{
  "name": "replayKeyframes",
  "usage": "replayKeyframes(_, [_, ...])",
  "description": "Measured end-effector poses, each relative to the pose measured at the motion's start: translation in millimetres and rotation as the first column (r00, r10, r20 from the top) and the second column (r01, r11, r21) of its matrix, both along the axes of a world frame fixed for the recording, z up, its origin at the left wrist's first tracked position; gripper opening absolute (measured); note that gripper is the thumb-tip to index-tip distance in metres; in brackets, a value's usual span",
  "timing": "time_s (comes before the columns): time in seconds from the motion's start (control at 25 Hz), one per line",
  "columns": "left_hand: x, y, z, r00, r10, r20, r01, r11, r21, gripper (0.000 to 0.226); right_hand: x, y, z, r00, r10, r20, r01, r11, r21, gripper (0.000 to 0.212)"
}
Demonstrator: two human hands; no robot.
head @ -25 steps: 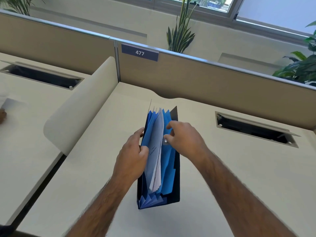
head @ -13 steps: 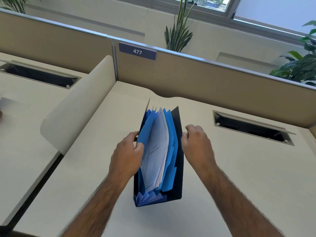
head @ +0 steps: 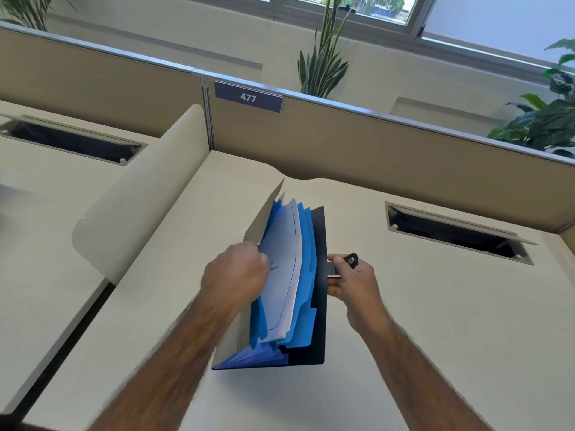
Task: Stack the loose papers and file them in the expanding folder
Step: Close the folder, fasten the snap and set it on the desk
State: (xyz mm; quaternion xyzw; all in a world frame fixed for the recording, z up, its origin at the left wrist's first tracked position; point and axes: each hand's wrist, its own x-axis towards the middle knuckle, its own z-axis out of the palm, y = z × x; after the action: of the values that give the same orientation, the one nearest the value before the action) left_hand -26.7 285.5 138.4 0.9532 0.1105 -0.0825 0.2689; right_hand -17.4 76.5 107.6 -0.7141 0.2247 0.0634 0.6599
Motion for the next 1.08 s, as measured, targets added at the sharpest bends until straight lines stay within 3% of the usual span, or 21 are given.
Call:
replayKeyframes(0.08, [-3.3, -16.9, -13.5, 0.996, -0.092, 0.001, 0.092, 0.994, -0.054, 0.031, 0.4, -2.0, -14.9, 1.000, -0.008, -0.006, 0.008, 0.999, 0.031, 0.021])
replayKeyframes(0.2, [-10.1, -37.0, -58.0, 0.964, -0.267, 0.018, 0.266, 0.949, -0.169, 0.056, 1.7, -8.9, -35.8, 0.999, 0.022, -0.025, -0.023, 0.999, -0.043, 0.023])
replayKeyframes(0.44, [-32.2, -29.1, -171.1, 0.909, -0.416, -0.038, 0.418, 0.903, 0.101, 0.074, 1.0, -37.3, -82.0, 0.986, 0.057, -0.157, -0.098, 0.957, -0.273, 0.024])
replayKeyframes(0.64, [-46.0, -30.0, -202.1, 0.889, -0.458, 0.009, 0.445, 0.867, 0.223, 0.077, -5.5, -45.7, -104.9, 0.960, 0.217, -0.178, -0.280, 0.747, -0.603, 0.026])
replayKeyframes(0.76, [-49.8, -32.2, -209.3, 0.886, -0.462, -0.024, 0.450, 0.849, 0.278, 0.077, -13.6, -36.3, -97.7, 0.932, 0.336, -0.140, -0.336, 0.649, -0.683, 0.035])
replayKeyframes(0.88, [-50.5, -34.2, -211.7, 0.892, -0.452, -0.013, 0.436, 0.851, 0.292, 0.079, -16.6, -30.9, -105.9, 0.861, 0.491, -0.130, -0.382, 0.457, -0.803, 0.044])
replayKeyframes(0.92, [-50.4, -34.3, -211.8, 0.892, -0.452, -0.007, 0.434, 0.851, 0.297, 0.079, -17.3, -28.1, -109.1, 0.849, 0.509, -0.144, -0.400, 0.440, -0.804, 0.050])
replayKeyframes(1.04, [-50.5, -34.3, -213.7, 0.891, -0.453, 0.007, 0.429, 0.848, 0.312, 0.081, -25.7, -18.3, -123.4, 0.822, 0.549, -0.152, -0.475, 0.512, -0.716, 0.064])
replayKeyframes(1.08, [-50.4, -34.5, -214.2, 0.891, -0.454, 0.008, 0.428, 0.845, 0.319, 0.081, -29.0, -16.4, -129.1, 0.809, 0.565, -0.161, -0.485, 0.487, -0.727, 0.063])
